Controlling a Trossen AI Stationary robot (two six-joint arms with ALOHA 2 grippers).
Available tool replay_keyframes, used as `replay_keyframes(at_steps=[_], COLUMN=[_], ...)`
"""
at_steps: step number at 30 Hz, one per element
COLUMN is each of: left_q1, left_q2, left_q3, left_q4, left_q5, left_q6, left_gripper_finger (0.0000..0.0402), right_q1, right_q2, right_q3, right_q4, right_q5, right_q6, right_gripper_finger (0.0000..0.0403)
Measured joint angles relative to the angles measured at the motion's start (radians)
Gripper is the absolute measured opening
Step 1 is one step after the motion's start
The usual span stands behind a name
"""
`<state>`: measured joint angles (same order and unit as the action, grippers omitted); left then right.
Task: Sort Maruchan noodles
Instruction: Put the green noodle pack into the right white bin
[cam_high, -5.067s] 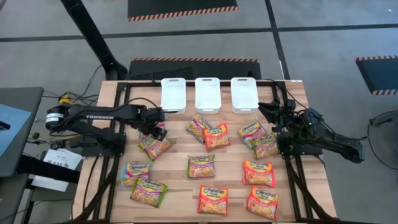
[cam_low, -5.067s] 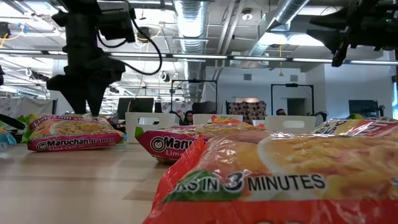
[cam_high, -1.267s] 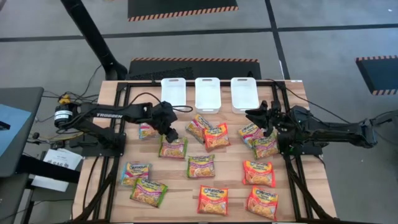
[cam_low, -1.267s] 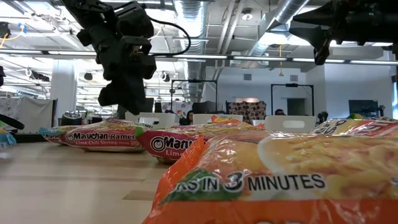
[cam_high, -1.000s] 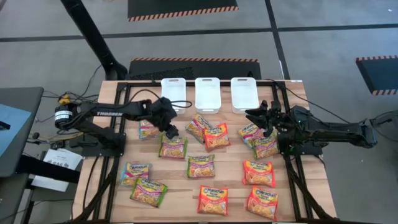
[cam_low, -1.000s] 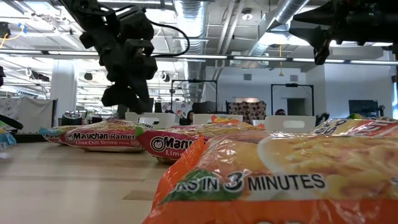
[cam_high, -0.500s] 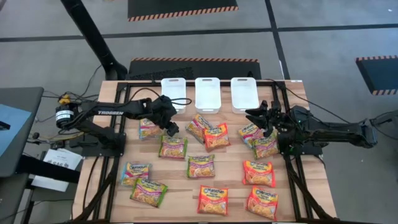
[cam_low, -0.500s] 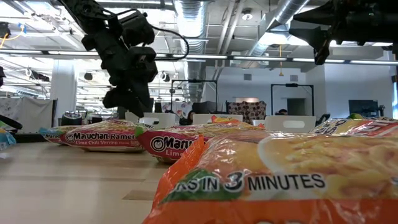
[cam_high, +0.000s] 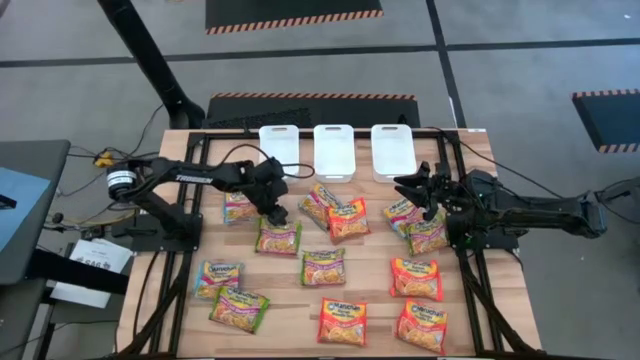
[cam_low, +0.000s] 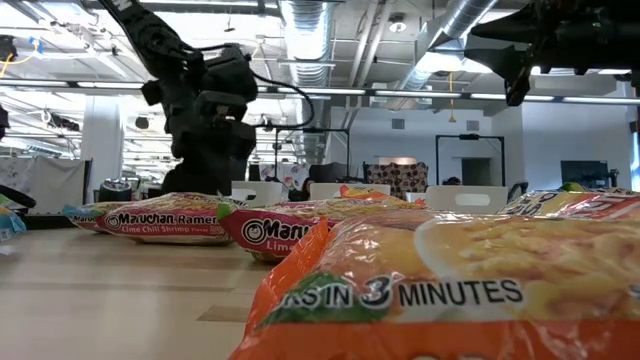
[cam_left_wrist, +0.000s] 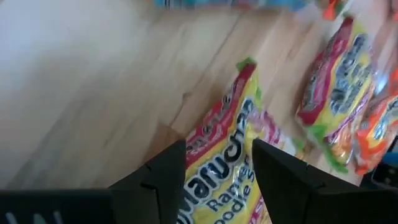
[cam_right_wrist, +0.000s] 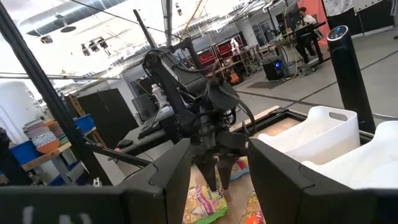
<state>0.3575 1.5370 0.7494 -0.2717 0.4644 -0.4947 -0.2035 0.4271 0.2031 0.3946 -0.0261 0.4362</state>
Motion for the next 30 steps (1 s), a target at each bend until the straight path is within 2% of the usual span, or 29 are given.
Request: replay_keyframes(at_steps=[7, 13, 17, 24, 30], left_q1=[-0.013, -0.045, -0.061, -0.08, -0.079], left_q2=[0.062, 0.066, 0.066, 0.066, 0.067], left_q3=[0.001, 0.002, 0.002, 0.001, 0.011], left_q4=[0.012, 0.001, 0.001, 0.002, -0.005], left_q5=[0.039, 0.048, 0.044, 0.056, 0.09], left_q6=[0.014, 0.024, 0.023, 0.028, 0.028], left_gripper_finger=[0.017, 0.0162, 0.0125, 0.0012, 0.0001], right_q1=[0.0, -0.001, -0.001, -0.001, -0.001], right_q2=[0.0, 0.0, 0.0, 0.0, 0.0], right_q3=[0.0, 0.0, 0.0, 0.0, 0.0], right_q4=[-0.006, -0.024, -0.022, -0.021, -0.02], right_q5=[0.0, 0.004, 0.025, 0.029, 0.03], right_q6=[0.0, 0.0, 0.0, 0.0, 0.0], right_gripper_finger=[0.0185, 0.0185, 0.0185, 0.0185, 0.0185])
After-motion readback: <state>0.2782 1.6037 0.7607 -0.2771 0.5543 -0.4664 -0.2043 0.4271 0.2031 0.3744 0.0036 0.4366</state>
